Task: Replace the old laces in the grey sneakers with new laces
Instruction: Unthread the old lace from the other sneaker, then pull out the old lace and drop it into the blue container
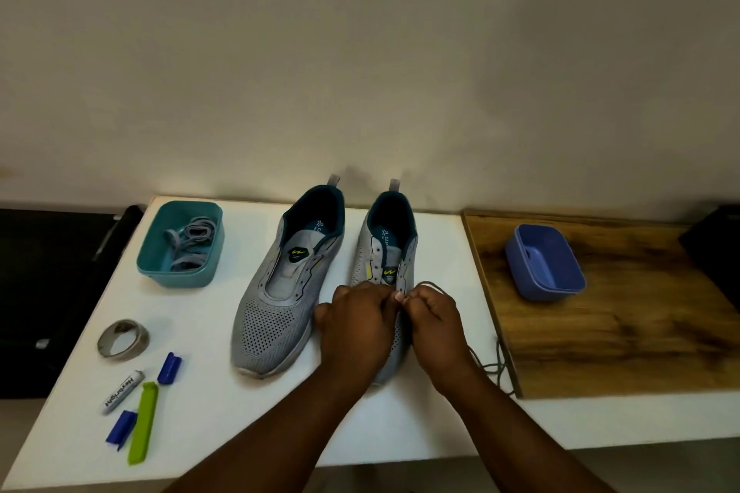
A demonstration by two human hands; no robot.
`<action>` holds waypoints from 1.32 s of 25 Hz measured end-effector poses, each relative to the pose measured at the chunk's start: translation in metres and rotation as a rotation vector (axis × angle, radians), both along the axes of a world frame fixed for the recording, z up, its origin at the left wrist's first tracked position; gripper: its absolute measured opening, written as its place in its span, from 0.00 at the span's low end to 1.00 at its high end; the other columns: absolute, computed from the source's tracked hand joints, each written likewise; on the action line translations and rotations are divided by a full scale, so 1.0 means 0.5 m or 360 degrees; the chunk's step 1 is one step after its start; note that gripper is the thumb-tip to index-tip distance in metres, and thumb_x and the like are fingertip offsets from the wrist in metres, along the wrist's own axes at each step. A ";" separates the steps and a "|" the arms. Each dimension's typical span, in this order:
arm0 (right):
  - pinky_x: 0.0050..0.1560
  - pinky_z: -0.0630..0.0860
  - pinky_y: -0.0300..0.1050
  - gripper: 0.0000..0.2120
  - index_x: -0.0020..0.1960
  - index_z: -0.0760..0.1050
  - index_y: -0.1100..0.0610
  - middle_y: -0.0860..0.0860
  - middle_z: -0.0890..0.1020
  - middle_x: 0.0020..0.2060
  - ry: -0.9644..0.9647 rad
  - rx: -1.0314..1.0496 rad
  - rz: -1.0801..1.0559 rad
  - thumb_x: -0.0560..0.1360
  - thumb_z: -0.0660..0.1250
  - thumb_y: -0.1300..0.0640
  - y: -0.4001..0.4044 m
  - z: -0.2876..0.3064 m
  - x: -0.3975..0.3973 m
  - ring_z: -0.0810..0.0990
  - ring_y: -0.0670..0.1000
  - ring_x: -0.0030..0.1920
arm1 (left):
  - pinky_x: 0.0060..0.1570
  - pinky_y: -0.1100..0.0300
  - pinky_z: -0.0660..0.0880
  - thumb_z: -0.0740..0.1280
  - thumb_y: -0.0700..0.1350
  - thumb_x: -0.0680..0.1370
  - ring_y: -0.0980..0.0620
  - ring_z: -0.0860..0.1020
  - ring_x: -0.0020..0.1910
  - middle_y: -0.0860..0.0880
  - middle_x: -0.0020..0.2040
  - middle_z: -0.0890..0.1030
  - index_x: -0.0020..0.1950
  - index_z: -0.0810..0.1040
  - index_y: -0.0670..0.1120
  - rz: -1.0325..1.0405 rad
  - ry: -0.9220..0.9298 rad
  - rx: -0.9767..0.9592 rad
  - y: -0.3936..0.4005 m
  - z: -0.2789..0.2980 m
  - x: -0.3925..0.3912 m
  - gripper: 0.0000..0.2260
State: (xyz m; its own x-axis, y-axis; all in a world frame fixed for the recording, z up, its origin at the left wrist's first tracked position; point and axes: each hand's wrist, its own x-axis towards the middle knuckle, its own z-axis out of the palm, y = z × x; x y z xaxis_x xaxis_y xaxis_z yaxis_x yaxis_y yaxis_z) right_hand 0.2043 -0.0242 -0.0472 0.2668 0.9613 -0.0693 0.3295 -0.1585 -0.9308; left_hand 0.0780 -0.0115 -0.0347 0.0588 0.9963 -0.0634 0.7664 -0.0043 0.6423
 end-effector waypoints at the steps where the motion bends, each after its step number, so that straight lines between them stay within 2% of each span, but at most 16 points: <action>1: 0.35 0.68 0.48 0.13 0.33 0.71 0.53 0.46 0.73 0.28 -0.0036 0.0036 0.0005 0.74 0.63 0.51 -0.005 0.007 -0.007 0.70 0.45 0.32 | 0.54 0.50 0.64 0.56 0.59 0.83 0.52 0.74 0.57 0.58 0.52 0.82 0.55 0.80 0.59 0.0020 0.0019 0.0014 -0.002 0.005 0.000 0.14; 4: 0.35 0.70 0.40 0.11 0.36 0.73 0.55 0.46 0.75 0.30 -0.0125 0.0275 0.0361 0.77 0.62 0.57 -0.029 0.055 -0.045 0.73 0.43 0.33 | 0.53 0.51 0.66 0.60 0.54 0.80 0.51 0.75 0.56 0.58 0.42 0.79 0.43 0.77 0.56 0.0020 -0.0024 -0.0059 0.000 0.002 -0.010 0.09; 6: 0.35 0.70 0.36 0.11 0.38 0.73 0.55 0.46 0.75 0.30 -0.0167 0.0366 0.0369 0.79 0.62 0.60 -0.035 0.083 -0.057 0.74 0.43 0.33 | 0.54 0.50 0.71 0.58 0.53 0.79 0.50 0.75 0.56 0.59 0.39 0.77 0.40 0.74 0.57 0.0010 -0.0117 -0.0101 0.004 -0.004 -0.011 0.09; 8: 0.34 0.69 0.38 0.13 0.37 0.75 0.54 0.44 0.75 0.29 -0.0017 0.0332 0.0041 0.81 0.64 0.62 -0.022 0.080 -0.017 0.71 0.42 0.31 | 0.55 0.49 0.68 0.58 0.59 0.79 0.51 0.75 0.55 0.59 0.42 0.80 0.46 0.79 0.58 -0.0006 -0.0156 -0.0045 0.002 -0.005 -0.005 0.12; 10: 0.35 0.68 0.42 0.12 0.40 0.79 0.53 0.43 0.76 0.29 0.0115 0.0189 -0.0191 0.81 0.64 0.61 -0.010 0.062 0.028 0.71 0.44 0.32 | 0.54 0.51 0.64 0.62 0.64 0.78 0.53 0.72 0.57 0.60 0.47 0.81 0.52 0.80 0.58 -0.0047 0.0003 0.0044 0.000 0.000 -0.007 0.14; 12: 0.36 0.71 0.44 0.11 0.44 0.82 0.49 0.44 0.80 0.34 0.0162 0.0062 -0.0277 0.82 0.65 0.58 -0.009 0.040 0.052 0.76 0.49 0.36 | 0.55 0.50 0.62 0.65 0.65 0.76 0.52 0.70 0.60 0.60 0.51 0.80 0.54 0.81 0.58 -0.0088 0.0184 0.0139 0.002 0.008 -0.003 0.14; 15: 0.43 0.81 0.43 0.09 0.48 0.81 0.47 0.42 0.84 0.44 0.0065 0.0073 -0.0183 0.82 0.66 0.59 -0.013 0.029 0.039 0.83 0.48 0.45 | 0.57 0.49 0.63 0.65 0.66 0.76 0.49 0.70 0.61 0.58 0.56 0.79 0.57 0.81 0.58 -0.0134 0.0405 0.0334 -0.005 0.015 -0.001 0.16; 18: 0.48 0.82 0.43 0.08 0.51 0.81 0.46 0.40 0.84 0.45 -0.0061 0.0107 -0.0129 0.82 0.67 0.59 -0.008 0.031 0.029 0.83 0.43 0.47 | 0.56 0.47 0.66 0.63 0.67 0.76 0.47 0.71 0.60 0.53 0.58 0.76 0.59 0.80 0.59 -0.0101 0.0573 0.0442 -0.010 0.007 -0.007 0.19; 21: 0.52 0.83 0.44 0.08 0.54 0.83 0.47 0.43 0.85 0.48 -0.0130 0.0180 -0.0020 0.81 0.68 0.59 -0.008 0.042 0.029 0.84 0.44 0.50 | 0.57 0.46 0.67 0.65 0.62 0.76 0.46 0.72 0.61 0.50 0.62 0.75 0.70 0.72 0.56 -0.0046 0.0381 0.0596 -0.019 0.006 -0.002 0.24; 23: 0.52 0.80 0.37 0.08 0.55 0.83 0.47 0.41 0.85 0.48 -0.0268 0.0257 0.0136 0.80 0.70 0.58 -0.020 0.065 0.025 0.83 0.43 0.52 | 0.64 0.43 0.64 0.65 0.56 0.79 0.44 0.70 0.68 0.48 0.69 0.73 0.74 0.69 0.55 -0.0152 0.0370 0.0778 -0.014 0.024 -0.011 0.24; 25: 0.50 0.78 0.33 0.10 0.56 0.83 0.45 0.40 0.85 0.48 -0.0324 0.0304 0.0217 0.78 0.73 0.58 -0.035 0.100 0.020 0.83 0.42 0.52 | 0.68 0.40 0.60 0.67 0.54 0.79 0.43 0.68 0.72 0.49 0.71 0.74 0.65 0.78 0.57 -0.0252 0.0438 0.0905 -0.005 0.059 -0.036 0.15; 27: 0.48 0.80 0.36 0.14 0.57 0.80 0.43 0.40 0.85 0.46 -0.0279 0.0294 0.0262 0.76 0.75 0.58 -0.041 0.141 0.011 0.83 0.42 0.51 | 0.69 0.40 0.60 0.70 0.53 0.78 0.43 0.67 0.73 0.53 0.67 0.77 0.55 0.82 0.58 -0.0228 0.0448 0.0906 0.004 0.104 -0.065 0.07; 30: 0.49 0.81 0.40 0.15 0.60 0.78 0.43 0.40 0.84 0.46 -0.0478 0.0246 0.0369 0.76 0.75 0.53 -0.019 0.208 0.009 0.83 0.41 0.51 | 0.69 0.40 0.60 0.69 0.51 0.78 0.44 0.67 0.73 0.53 0.62 0.77 0.54 0.80 0.56 -0.0092 0.0476 0.1018 0.011 0.193 -0.098 0.06; 33: 0.51 0.81 0.47 0.07 0.56 0.81 0.46 0.42 0.85 0.45 -0.0784 0.0176 0.0428 0.78 0.72 0.51 0.003 0.277 0.037 0.82 0.40 0.48 | 0.66 0.40 0.61 0.64 0.48 0.82 0.42 0.69 0.68 0.47 0.61 0.74 0.56 0.77 0.49 0.0410 0.0204 0.1219 0.030 0.315 -0.162 0.05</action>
